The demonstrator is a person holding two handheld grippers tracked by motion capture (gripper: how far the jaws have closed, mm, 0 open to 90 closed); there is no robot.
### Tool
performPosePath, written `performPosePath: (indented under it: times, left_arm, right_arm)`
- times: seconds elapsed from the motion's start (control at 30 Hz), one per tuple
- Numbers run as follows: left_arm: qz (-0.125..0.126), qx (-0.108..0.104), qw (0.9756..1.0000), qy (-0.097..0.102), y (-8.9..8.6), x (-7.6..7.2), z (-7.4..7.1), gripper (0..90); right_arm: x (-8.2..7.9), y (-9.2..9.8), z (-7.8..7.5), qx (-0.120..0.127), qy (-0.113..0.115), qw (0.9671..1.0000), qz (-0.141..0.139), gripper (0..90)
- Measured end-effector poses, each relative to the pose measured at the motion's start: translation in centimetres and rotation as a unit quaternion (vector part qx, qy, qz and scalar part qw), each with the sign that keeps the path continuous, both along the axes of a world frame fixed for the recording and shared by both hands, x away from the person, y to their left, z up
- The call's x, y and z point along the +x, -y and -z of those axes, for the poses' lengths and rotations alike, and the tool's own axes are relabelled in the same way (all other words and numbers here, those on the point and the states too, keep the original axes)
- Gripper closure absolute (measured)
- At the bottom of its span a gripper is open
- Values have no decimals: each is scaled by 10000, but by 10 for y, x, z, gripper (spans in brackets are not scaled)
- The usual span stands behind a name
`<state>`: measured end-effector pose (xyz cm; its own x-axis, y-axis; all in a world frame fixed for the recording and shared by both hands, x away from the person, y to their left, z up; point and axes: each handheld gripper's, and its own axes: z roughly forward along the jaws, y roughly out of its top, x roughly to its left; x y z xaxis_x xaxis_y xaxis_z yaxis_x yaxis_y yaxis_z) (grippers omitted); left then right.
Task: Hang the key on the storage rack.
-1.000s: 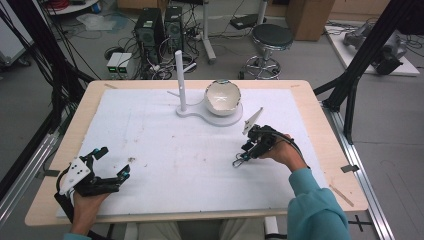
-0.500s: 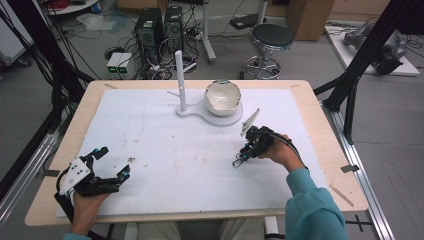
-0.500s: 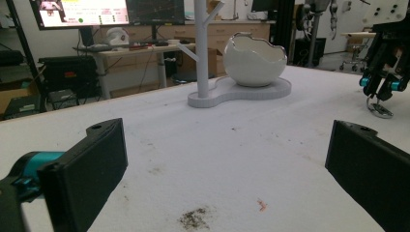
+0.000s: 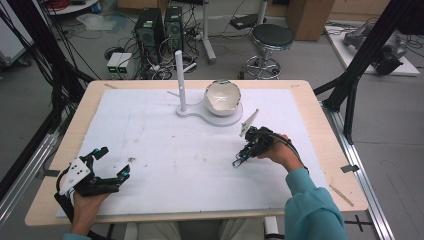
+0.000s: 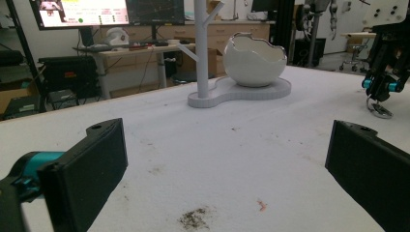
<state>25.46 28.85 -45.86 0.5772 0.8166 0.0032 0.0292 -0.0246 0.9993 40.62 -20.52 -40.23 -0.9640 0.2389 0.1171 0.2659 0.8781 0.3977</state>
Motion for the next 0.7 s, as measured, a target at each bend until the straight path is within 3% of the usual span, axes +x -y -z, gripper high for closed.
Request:
performPosePath:
  times: [0.37, 0.53, 0.7]
  left_arm:
    - [10, -3, 10000, -1, 0, 0, 0, 17]
    - [16, 3, 10000, -3, 0, 0, 0, 17]
    - [31, 19, 10000, -14, 0, 0, 0, 17]
  right_arm:
    - [0, 0, 1, 44, 15, 10000, -11, 873]
    - [-3, -3, 0, -49, 183, 9998, 23, 877]
    - [-5, -4, -3, 65, 240, 9997, 5, 883]
